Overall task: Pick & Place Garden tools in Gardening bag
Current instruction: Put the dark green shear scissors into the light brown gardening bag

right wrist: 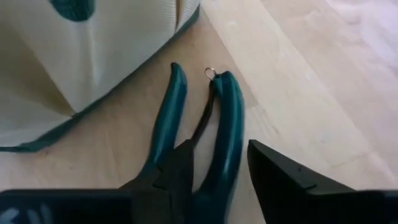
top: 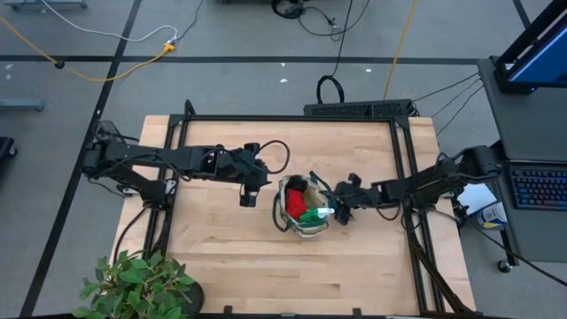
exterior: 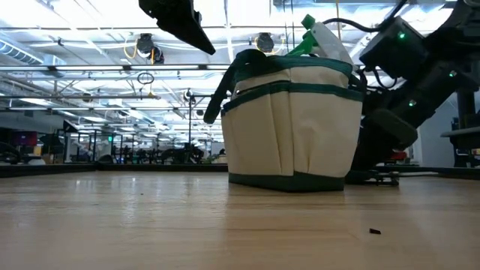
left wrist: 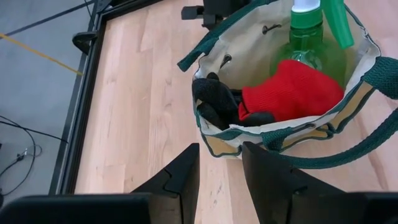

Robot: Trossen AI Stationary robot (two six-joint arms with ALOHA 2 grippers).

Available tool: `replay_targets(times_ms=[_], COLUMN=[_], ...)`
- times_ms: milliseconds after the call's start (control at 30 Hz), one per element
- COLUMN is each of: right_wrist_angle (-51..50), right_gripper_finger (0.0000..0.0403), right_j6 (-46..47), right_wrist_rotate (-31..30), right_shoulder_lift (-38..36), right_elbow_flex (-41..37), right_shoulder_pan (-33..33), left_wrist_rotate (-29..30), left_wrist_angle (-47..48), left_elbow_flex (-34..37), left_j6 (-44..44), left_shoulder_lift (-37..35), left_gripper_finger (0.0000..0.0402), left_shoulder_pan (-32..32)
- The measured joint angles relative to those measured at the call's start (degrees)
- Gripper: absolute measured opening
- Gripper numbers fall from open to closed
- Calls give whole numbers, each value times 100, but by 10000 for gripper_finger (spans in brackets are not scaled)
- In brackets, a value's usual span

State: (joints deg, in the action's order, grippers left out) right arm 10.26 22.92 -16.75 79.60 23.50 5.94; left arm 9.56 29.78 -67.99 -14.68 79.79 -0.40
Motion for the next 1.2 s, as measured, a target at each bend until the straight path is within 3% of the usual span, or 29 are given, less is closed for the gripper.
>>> replay_targets(times_ms=[267, 533, 767, 833, 1033, 1200], right_wrist_angle=[-118, -165, -650, -1275, -3485, -3487], right_gripper_finger=[48, 48, 46, 46, 46, 46], right_j6=[-15, -408, -437, -476, -768, -1451], right_wrist_rotate=[34, 84, 17, -234, -1768, -2665], right_shoulder_lift=[174, -8, -766, -1025, -1572, -1625], right_elbow_flex=[5, -9, 0, 150, 1366, 2285], right_shoulder_pan=[-105, -252, -250, -245, -250, -252], left_wrist_rotate=[0, 0, 0, 0, 0, 0], left_wrist_angle=[-2, -2, 0, -2, -5, -7], left_elbow_flex=[0, 0, 0, 0, 0, 0], left_j6=[0, -2, -4, -5, -9, 20], left_shoulder_lift=[0, 0, 0, 0, 2, 2], left_gripper_finger=[127, 127, 127, 127, 127, 127], left_shoulder_pan=[0, 0, -2, -2, -2, -2])
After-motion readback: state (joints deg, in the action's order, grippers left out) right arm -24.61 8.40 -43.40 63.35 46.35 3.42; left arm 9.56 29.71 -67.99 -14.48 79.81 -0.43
